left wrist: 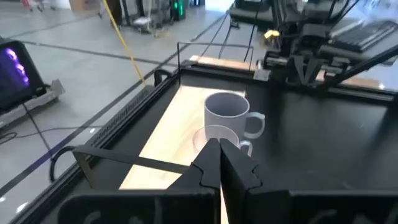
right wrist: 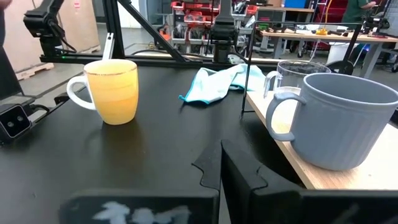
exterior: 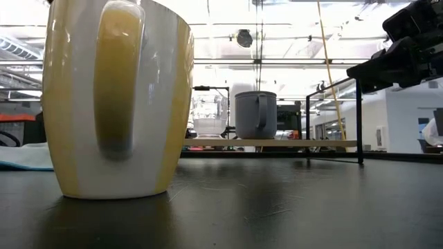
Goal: Stack small to large cups/mugs on shelf
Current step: Put the yellow mug on the shelf
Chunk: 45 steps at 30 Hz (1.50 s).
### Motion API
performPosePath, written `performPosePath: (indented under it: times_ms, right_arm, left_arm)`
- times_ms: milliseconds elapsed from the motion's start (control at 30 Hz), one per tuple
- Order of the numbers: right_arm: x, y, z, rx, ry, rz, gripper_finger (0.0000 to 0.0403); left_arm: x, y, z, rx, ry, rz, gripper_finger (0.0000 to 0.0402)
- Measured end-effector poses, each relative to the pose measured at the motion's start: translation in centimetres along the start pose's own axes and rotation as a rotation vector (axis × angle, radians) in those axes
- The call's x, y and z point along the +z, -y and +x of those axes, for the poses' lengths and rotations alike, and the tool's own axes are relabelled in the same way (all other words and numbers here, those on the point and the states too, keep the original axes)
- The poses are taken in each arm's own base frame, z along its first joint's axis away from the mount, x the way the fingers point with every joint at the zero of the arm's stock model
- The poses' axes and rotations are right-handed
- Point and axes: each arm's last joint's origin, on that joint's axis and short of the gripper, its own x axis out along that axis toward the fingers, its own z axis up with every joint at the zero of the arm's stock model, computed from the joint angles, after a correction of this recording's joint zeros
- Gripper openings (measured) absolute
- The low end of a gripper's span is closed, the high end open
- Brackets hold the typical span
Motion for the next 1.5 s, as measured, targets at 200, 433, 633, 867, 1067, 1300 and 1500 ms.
performPosePath:
  times_ms: [200,433,633,867,1067,1300,1500]
  right_arm:
    - [0.0,0.0,0.0,0.000,0.000,0.000,0.0000]
    - [0.0,0.0,0.0,0.000,-0.001,0.006,0.0000]
    - [0.0,0.0,0.0,0.000,-0.001,-0.011,0.0000]
    - [0.0,0.0,0.0,0.000,-0.001,-0.027,0.0000]
    - [0.0,0.0,0.0,0.000,0.000,-0.029,0.0000]
    - [0.0,0.0,0.0,0.000,-0.001,-0.033,0.0000]
    - [0.0,0.0,0.0,0.000,-0.001,-0.039,0.0000]
  left_arm:
    - [-3.9,-0.1,0.6,-0.060,0.100,-0.031,0.0000]
    - [-7.4,-0.4,1.2,-0.027,0.199,-0.040,0.0000]
    - [-10.3,-0.7,1.4,-0.028,0.213,-0.042,0.0000]
    - [-11.5,-0.7,1.2,-0.095,0.257,-0.006,0.0000]
    - [-11.9,-0.4,1.3,-0.182,0.225,0.050,0.0000]
    - [-12.6,-0.5,1.4,-0.174,0.154,0.080,0.0000]
    - [-12.7,-0.5,1.4,-0.174,0.139,0.073,0.0000]
